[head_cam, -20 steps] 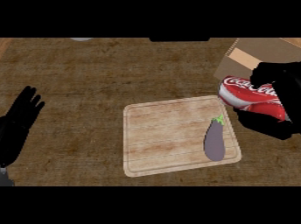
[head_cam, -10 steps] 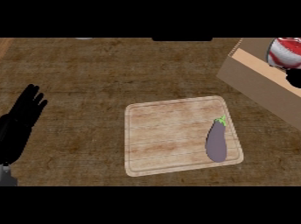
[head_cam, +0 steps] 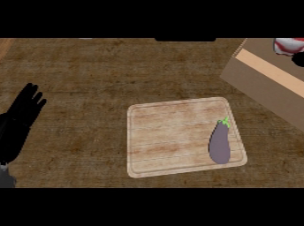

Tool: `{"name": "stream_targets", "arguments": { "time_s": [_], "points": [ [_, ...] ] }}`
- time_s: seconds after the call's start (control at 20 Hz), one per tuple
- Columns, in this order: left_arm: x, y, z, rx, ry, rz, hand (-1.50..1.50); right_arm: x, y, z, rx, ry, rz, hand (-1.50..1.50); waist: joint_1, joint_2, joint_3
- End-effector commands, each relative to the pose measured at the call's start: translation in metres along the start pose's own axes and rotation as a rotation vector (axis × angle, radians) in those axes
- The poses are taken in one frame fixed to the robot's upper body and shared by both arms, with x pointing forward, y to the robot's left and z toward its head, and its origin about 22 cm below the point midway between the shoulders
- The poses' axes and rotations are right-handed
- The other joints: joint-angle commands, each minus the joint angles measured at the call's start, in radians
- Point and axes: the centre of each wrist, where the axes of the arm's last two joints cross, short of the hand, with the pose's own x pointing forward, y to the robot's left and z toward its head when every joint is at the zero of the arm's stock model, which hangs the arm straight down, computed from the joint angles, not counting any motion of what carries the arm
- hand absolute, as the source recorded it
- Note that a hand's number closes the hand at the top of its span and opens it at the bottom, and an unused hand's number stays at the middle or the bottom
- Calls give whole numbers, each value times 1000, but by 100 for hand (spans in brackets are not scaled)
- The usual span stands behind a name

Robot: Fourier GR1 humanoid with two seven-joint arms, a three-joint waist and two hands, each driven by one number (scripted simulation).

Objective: Pick the can from the cutting board and place it in the cardboard box

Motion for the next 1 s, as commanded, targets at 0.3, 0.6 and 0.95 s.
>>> {"name": "stream_targets", "arguments": {
  "time_s": [0.3,0.6,0.95],
  "points": [
    [9,2,-7,-2,19,-7,0,-71,46,-16,65,-2,-37,150,-3,0,0],
    [-1,-15,4,-17,-10,-6,0,-95,115,-12,281,131,-56,150,18,5,1],
    [-1,-5,4,5,0,-10,0,-122,137,-8,322,113,-155,-150,9,3,1]
  ]
}}
